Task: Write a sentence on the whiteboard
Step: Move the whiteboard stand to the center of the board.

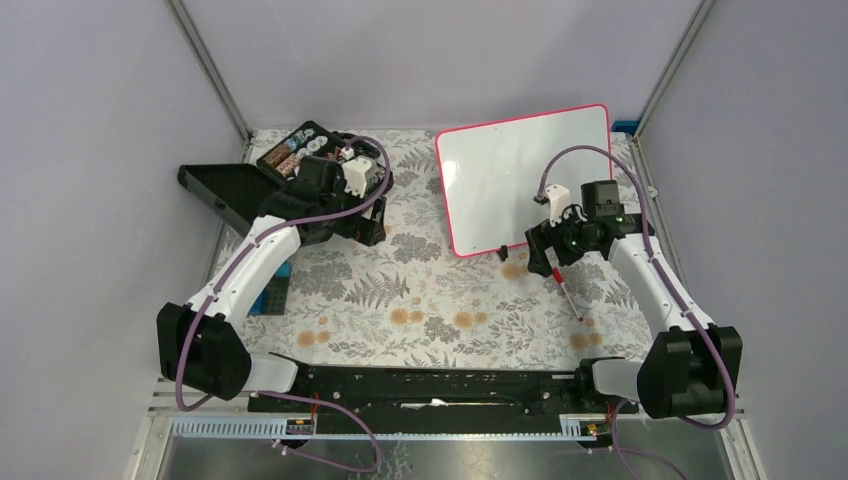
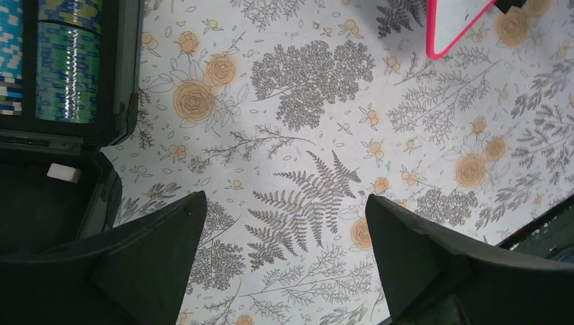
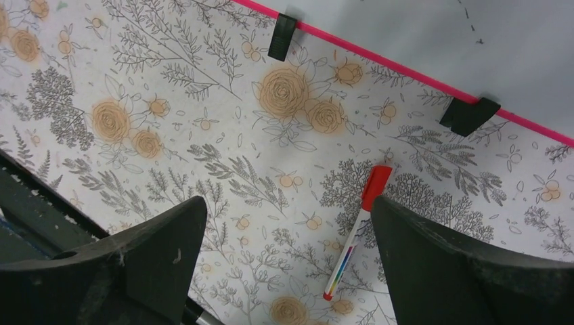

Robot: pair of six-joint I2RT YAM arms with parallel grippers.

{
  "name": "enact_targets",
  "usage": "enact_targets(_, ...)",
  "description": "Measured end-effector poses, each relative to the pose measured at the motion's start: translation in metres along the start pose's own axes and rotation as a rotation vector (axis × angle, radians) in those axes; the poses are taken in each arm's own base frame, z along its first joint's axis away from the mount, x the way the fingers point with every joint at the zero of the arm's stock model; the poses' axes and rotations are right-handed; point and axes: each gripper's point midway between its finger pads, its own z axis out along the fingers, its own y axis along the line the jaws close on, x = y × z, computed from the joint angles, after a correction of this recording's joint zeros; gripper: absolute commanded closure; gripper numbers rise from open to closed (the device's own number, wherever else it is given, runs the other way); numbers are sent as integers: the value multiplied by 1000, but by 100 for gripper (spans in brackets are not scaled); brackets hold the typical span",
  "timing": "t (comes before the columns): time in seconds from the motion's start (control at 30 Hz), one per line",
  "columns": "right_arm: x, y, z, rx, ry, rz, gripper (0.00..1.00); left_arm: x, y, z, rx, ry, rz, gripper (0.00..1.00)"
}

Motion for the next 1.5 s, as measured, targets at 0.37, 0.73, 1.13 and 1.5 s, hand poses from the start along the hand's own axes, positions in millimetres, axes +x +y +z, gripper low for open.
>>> enact_targets(0.37,-1,13,43,36,37,-77,28,-15,4,-3,-52,-56,-103,1)
enact_targets(0.73,-5,18,96,27,67,-16,36,-26,6,-18,-90,-116,-130,1)
enact_targets(1.13,-19,3,128,89,43,19,54,-34,5,-22,-90,-153,-124,1)
enact_targets(1.5,-17,3,136,81,59,15,100,-45,5,-10,-66,-140,-140,1)
